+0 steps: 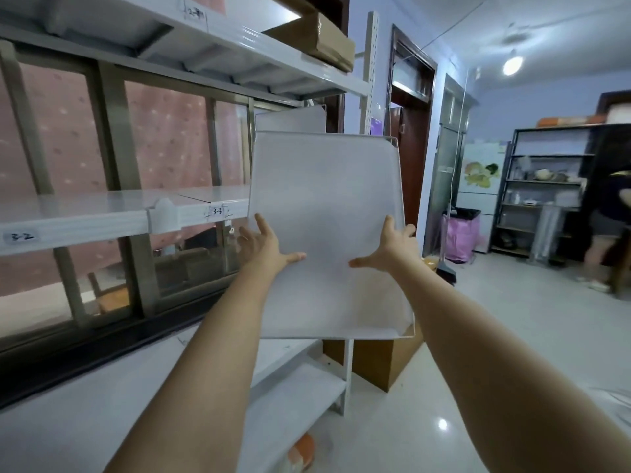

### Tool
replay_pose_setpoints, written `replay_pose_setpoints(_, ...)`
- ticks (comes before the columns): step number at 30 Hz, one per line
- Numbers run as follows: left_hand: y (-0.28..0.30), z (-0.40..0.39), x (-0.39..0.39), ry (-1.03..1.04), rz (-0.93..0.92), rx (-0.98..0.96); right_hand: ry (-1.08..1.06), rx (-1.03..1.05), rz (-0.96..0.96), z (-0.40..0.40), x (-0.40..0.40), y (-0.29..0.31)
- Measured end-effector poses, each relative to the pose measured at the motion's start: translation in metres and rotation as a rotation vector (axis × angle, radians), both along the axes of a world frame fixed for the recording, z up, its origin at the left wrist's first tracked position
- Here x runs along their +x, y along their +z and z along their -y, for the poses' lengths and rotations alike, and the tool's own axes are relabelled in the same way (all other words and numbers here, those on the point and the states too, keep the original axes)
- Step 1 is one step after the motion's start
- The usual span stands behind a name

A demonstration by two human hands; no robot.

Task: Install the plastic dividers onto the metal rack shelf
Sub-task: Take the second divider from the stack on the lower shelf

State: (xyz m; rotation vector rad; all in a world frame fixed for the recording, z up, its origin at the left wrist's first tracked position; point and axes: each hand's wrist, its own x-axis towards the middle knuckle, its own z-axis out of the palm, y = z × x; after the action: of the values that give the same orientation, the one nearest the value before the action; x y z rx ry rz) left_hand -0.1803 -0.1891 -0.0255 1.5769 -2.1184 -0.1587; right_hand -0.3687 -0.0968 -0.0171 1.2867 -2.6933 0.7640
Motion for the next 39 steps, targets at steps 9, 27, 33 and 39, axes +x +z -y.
replay_pose_setpoints(9, 0.000, 0.047, -0.065, -0.034, 0.003, 0.017, -0.020, -0.013, 0.023, 0.052, -0.065, -0.010)
replay_pose_setpoints(27, 0.018, 0.184, -0.175, -0.014, -0.106, -0.018, 0.006, -0.055, 0.047, 0.181, -0.173, 0.009)
replay_pose_setpoints(33, 0.010, 0.209, -0.211, 0.017, -0.104, -0.019, 0.047, -0.048, 0.056, 0.210, -0.212, 0.004)
replay_pose_setpoints(39, 0.012, 0.227, -0.239, 0.130, -0.110, -0.038, 0.178, -0.073, 0.065, 0.248, -0.248, 0.006)
